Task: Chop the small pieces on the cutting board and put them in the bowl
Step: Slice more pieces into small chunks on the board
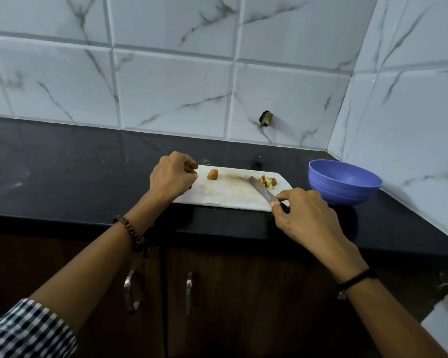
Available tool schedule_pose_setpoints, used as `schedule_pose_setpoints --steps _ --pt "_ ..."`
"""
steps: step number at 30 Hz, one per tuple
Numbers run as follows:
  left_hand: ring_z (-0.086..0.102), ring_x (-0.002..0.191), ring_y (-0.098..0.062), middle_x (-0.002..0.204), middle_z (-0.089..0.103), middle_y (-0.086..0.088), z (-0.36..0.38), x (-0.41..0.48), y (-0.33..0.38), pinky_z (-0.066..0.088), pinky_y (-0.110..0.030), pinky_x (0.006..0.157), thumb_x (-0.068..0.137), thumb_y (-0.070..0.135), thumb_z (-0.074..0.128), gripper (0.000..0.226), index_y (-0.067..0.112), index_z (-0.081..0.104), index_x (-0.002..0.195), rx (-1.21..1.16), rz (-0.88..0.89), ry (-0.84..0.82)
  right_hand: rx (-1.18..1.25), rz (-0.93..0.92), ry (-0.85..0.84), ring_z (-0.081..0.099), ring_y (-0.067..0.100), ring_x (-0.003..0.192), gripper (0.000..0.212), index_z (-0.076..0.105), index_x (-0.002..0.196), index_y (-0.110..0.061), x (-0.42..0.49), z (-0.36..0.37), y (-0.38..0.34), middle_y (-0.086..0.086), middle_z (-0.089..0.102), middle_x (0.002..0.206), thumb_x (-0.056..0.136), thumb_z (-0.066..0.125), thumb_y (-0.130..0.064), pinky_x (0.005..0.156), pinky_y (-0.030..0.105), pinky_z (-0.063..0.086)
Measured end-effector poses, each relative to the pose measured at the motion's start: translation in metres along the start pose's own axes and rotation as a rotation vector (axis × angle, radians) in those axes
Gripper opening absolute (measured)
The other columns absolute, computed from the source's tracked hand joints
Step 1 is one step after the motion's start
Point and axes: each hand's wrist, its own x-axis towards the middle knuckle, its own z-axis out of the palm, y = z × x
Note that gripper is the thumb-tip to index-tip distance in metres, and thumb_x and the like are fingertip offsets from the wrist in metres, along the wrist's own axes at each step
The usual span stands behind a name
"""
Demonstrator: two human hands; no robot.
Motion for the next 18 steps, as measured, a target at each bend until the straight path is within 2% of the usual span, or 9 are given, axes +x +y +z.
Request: schedule_pose_setpoints --steps 4,6,9,11,14,18 --pt "0.069 0.086 -0.015 0.095 0.073 0.004 0.004 0.004 0.004 0.059 -0.041 0.082 0.084 0.013 0.068 0.023 0.020 0.073 0.105 0.019 0.027 -0.033 0.043 -0.008 0.031 0.061 0.021 0.086 0.036 0.061 0.127 -0.024 0.002 0.002 0.004 0.005 0.060 0.103 0.097 0.052 -0.041 0.063 0.033 0.047" --pt "0.068 0.094 -0.017 0.103 0.073 0.003 0.007 0.007 0.011 0.057 -0.037 0.084 0.086 0.015 0.068 0.025 0.020 0.072 0.110 0.058 0.059 -0.043 0.061 -0.054 0.030 0.062 0.022 0.091 0.038 0.061 0.130 -0.028 0.002 0.003 -0.001 0.004 0.063 0.105 0.097 0.051 -0.043 0.063 0.032 0.045" --pt "0.056 0.117 -0.020 0.121 0.067 0.003 0.013 0.012 0.021 0.045 -0.038 0.093 0.093 0.024 0.062 0.033 0.021 0.064 0.126 0.282 0.187 -0.070 0.067 -0.092 0.004 0.062 0.024 0.092 0.036 0.062 0.128 -0.030 0.001 0.005 -0.006 0.002 0.059 0.102 0.096 0.051 -0.045 0.067 0.034 0.049" --pt "0.047 0.127 -0.023 0.131 0.062 0.001 0.018 0.017 0.026 0.039 -0.041 0.099 0.098 0.032 0.053 0.038 0.023 0.058 0.134 0.423 0.252 -0.131 0.047 -0.082 -0.003 0.060 0.022 0.089 0.033 0.063 0.124 -0.029 0.003 0.005 -0.004 -0.001 0.051 0.096 0.097 0.051 -0.044 0.066 0.032 0.045" --pt "0.047 0.126 -0.023 0.130 0.062 0.002 0.026 0.024 0.027 0.038 -0.041 0.098 0.099 0.035 0.049 0.037 0.022 0.059 0.132 0.480 0.255 -0.213 0.022 -0.041 0.009 0.059 0.019 0.085 0.032 0.064 0.121 -0.027 0.008 0.005 0.006 0.001 0.057 0.096 0.097 0.052 -0.044 0.061 0.030 0.042" --pt "0.051 0.117 -0.021 0.117 0.065 0.001 0.034 0.029 0.031 0.039 -0.035 0.089 0.094 0.031 0.058 0.024 0.020 0.067 0.113 0.444 0.225 -0.210 0.048 0.013 0.023 0.060 0.020 0.091 0.034 0.064 0.124 -0.028 0.012 0.003 0.021 0.004 0.063 0.103 0.096 0.054 -0.043 0.062 0.031 0.044"
